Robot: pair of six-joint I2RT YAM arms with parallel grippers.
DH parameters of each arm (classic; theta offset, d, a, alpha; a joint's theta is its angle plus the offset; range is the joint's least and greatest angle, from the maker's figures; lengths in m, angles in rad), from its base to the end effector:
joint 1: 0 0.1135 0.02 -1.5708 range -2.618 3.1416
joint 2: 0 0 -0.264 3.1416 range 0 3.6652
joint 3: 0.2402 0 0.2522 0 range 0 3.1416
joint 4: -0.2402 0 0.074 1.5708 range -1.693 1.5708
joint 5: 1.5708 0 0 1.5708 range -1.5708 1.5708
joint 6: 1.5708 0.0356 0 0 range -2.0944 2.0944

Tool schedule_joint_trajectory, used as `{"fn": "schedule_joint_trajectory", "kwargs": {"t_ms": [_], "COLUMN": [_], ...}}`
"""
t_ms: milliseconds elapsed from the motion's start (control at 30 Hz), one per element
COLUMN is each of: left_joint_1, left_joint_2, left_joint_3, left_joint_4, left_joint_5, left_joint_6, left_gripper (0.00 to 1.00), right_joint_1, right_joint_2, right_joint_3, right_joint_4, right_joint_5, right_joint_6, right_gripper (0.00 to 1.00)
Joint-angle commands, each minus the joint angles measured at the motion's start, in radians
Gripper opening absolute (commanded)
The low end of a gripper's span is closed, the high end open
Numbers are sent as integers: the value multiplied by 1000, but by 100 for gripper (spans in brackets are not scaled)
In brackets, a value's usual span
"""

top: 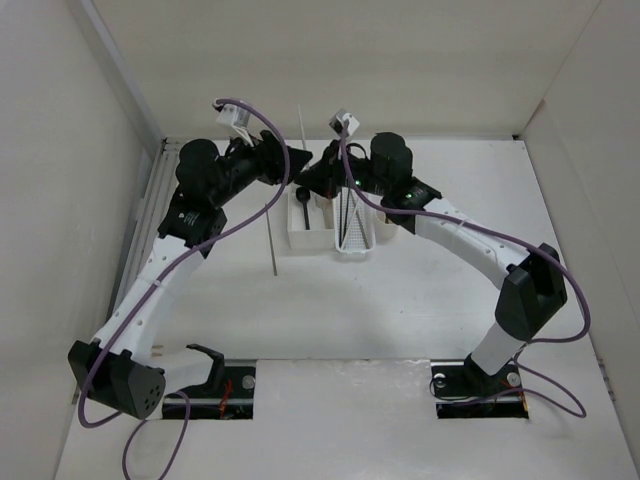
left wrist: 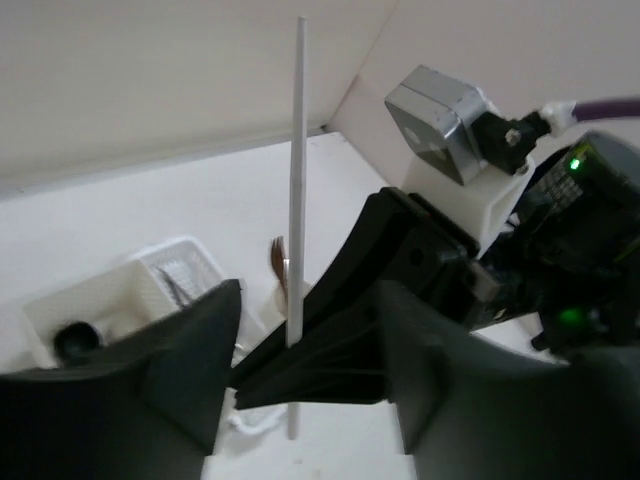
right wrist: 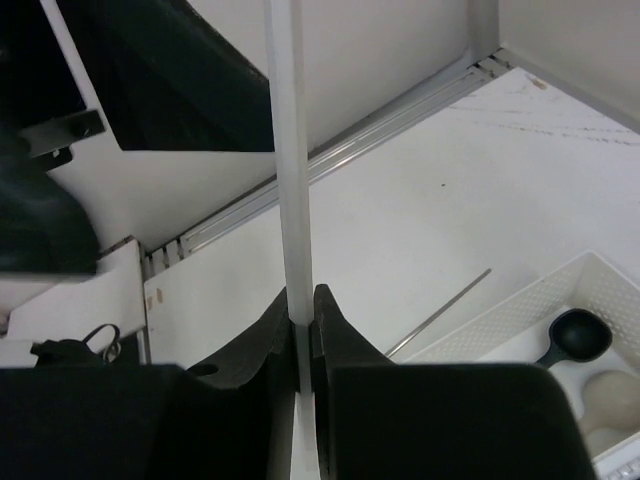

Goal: Sort the eating utensils into containers

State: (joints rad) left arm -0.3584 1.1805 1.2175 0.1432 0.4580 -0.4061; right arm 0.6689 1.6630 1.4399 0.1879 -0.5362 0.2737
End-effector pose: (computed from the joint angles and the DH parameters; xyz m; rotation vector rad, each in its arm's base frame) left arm 0.2439 -0.1082 0.4456 0.3636 1.4323 -0.9442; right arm 0.3033 0.2629 0.3770 -0.7623 1.5509 1.1410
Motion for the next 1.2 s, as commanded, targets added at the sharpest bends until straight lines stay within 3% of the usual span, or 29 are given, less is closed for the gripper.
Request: {"fn": "schedule_joint_trajectory", "kwargs": {"t_ms": [0,33,67,167,300,333,433,767,1100,1167], "left_joint_1": [-4,-4,-4,-4,5,6,15,33,42,42], "left_joint_2": [-22,-22,-22,-22,-32,-41,-41,-10,11,21], "left_joint_3": [-9,-18,-18,-36,-96,-114,-179,-289,-331,-331], "left_joint_4": [29,29,19,-13,-45,-45,-45,-103,-85,-76], "left_joint_5": [-4,-4,-22,-128,-384,-503,-596,-614,-625,-625], "left_joint_6": [3,3,21,91,148,148,205,194,214,214], "left_gripper": [61,97,100,100,100,100,100,100,100,100], "right_joint_1": [-2,-2,-12,-54,-83,-95,-117,-129,-120,-111], "right_joint_2": [-29,-40,-52,-84,-95,-80,-5,194,264,274], "right_joint_3": [-12,-30,-42,-94,-87,-76,-6,99,80,80], "right_joint_4": [64,64,64,-5,-241,-283,-449,-547,-556,-556], "right_joint_5": [59,83,108,263,517,603,659,679,680,680], "right_joint_6": [9,22,44,82,82,82,56,42,111,111], "right_gripper": [0,0,0,0,0,0,0,0,0,9]}}
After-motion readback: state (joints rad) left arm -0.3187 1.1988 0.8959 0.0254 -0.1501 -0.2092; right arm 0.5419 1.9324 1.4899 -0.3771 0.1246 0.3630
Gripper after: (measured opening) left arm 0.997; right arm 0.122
